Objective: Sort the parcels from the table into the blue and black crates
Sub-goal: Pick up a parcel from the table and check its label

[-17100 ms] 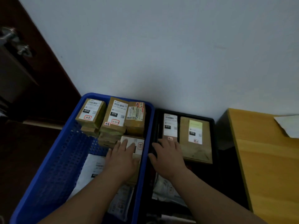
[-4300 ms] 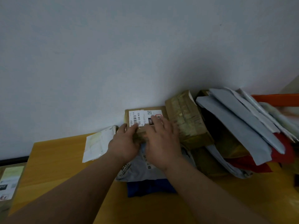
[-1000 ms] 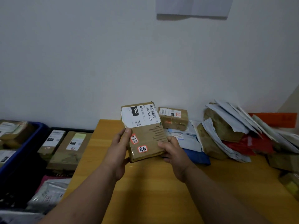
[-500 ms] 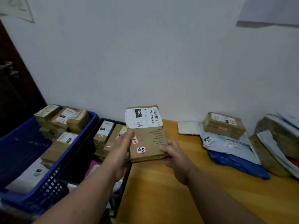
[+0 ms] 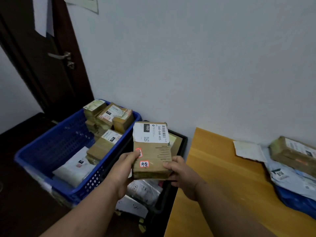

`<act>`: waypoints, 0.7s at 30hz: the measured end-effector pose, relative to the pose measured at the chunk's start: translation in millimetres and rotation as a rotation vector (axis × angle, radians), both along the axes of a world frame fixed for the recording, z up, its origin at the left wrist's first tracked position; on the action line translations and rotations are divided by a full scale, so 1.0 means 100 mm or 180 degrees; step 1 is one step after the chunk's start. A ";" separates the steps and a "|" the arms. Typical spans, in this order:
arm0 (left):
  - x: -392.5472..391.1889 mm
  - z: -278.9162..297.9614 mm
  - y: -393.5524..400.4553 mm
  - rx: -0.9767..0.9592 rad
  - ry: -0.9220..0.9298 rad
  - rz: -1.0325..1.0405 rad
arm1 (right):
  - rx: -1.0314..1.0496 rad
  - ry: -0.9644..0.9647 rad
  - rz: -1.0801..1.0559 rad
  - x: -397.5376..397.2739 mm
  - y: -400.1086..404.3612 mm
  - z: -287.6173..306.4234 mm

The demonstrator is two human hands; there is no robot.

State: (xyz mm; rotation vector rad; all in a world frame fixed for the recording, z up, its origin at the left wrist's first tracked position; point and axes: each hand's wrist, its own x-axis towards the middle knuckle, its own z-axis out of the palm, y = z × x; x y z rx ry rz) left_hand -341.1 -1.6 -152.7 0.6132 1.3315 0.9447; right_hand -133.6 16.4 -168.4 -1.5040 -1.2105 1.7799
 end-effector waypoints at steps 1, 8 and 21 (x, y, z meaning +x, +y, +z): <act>-0.08 -0.03 0.05 -0.0049 0.0018 0.0062 | -0.0071 -0.0023 0.0095 -0.08 0.08 -0.03; -0.52 -0.03 0.20 -0.0210 0.0276 0.0613 | -0.0356 -0.0199 0.0769 -0.70 0.54 -0.18; -2.08 -0.32 0.37 -0.0721 0.0220 0.0957 | -0.0809 -0.0443 0.1083 -2.29 0.86 -0.32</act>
